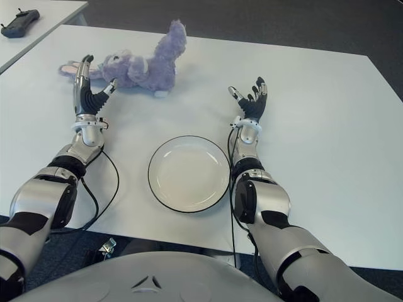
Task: Put the doll into the plate.
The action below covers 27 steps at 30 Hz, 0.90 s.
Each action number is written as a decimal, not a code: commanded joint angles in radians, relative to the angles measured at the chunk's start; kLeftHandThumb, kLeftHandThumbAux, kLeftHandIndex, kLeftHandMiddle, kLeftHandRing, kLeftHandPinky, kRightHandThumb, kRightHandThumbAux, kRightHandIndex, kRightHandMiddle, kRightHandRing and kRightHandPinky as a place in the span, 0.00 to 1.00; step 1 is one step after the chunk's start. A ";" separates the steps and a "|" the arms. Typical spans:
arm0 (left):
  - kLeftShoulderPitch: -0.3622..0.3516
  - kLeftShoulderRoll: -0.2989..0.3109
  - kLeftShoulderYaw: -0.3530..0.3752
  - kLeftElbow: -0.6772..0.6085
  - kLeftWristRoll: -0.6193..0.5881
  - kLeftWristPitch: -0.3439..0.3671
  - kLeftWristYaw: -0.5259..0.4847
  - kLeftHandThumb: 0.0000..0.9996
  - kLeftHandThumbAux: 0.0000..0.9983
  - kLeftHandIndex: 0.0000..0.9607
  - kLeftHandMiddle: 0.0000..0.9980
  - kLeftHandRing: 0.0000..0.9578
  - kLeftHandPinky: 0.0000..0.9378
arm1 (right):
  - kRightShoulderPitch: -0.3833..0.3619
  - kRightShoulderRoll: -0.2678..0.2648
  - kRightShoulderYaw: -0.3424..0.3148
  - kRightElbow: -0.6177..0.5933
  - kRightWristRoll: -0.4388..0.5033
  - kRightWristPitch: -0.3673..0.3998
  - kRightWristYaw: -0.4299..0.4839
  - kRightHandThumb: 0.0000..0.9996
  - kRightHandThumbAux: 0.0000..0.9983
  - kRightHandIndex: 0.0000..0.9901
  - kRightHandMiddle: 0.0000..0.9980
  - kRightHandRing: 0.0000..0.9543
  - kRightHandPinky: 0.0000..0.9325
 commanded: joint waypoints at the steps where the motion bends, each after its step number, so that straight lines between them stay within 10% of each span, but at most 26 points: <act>1: -0.067 0.066 -0.123 0.040 0.122 0.086 -0.020 0.37 0.32 0.00 0.00 0.00 0.01 | 0.279 0.091 -0.040 0.153 0.047 0.128 0.005 0.00 0.89 0.11 0.10 0.10 0.13; 27: -0.215 0.163 -0.352 0.086 0.282 0.202 -0.023 0.44 0.22 0.00 0.00 0.00 0.00 | 0.274 0.089 -0.055 0.154 0.048 0.137 0.013 0.00 0.88 0.10 0.09 0.08 0.12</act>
